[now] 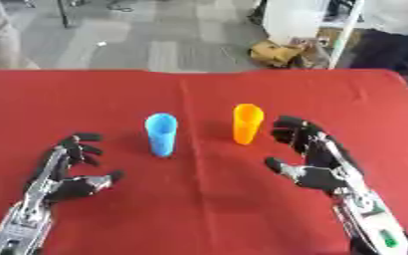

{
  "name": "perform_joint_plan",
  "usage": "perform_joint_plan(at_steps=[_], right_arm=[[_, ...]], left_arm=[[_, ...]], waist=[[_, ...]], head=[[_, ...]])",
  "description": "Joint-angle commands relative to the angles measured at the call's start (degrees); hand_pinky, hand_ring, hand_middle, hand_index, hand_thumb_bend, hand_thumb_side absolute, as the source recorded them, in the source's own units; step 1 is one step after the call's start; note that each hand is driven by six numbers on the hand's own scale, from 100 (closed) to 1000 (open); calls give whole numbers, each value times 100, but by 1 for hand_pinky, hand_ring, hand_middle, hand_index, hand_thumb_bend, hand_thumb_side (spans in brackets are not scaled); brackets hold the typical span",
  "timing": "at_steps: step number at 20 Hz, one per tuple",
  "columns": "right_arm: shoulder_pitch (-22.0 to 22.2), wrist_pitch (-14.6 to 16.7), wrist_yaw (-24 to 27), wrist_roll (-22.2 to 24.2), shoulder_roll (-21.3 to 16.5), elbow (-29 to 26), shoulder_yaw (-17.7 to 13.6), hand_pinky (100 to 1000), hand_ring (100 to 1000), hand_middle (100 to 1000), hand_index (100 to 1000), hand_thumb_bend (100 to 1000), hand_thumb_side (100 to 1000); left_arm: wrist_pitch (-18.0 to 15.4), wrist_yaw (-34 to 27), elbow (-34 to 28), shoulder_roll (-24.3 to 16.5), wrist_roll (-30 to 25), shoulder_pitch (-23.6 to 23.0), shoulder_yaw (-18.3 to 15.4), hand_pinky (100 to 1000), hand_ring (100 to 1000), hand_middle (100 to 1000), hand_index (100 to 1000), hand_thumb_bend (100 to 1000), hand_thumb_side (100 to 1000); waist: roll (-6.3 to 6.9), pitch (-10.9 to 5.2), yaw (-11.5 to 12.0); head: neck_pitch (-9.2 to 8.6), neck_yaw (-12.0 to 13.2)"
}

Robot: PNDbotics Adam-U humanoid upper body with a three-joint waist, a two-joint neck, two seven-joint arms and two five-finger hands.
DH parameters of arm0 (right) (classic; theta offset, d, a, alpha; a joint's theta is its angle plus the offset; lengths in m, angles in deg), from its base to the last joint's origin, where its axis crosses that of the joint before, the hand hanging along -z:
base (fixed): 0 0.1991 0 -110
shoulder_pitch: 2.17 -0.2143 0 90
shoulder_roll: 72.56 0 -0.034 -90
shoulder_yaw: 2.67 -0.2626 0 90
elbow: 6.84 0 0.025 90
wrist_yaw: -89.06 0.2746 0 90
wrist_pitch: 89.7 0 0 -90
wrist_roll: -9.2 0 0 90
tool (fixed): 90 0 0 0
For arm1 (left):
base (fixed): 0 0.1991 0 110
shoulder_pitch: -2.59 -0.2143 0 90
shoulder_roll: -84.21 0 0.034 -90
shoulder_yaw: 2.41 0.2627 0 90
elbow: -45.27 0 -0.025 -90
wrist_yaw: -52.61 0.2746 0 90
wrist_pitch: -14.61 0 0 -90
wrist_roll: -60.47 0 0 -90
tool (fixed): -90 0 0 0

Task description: Pour the contents of one cup into another cup.

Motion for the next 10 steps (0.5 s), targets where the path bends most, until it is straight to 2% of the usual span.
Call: perform_joint_plan(at_steps=[1,10], right_arm=[[-87,15,59,9,-53,-188,-15,877,805,765,845,574,100],[-138,22,100,25,-47,-314,22,874,802,764,845,574,100]], left_arm=[[-94,60,122,-83,5,240,14,558,636,697,747,743,100],[-267,90,603,-119,-219,765,51,561,639,698,750,752,100]], waist=[[1,-68,-38],[-14,2,-194]], head=[[-81,36],[-130,122]])
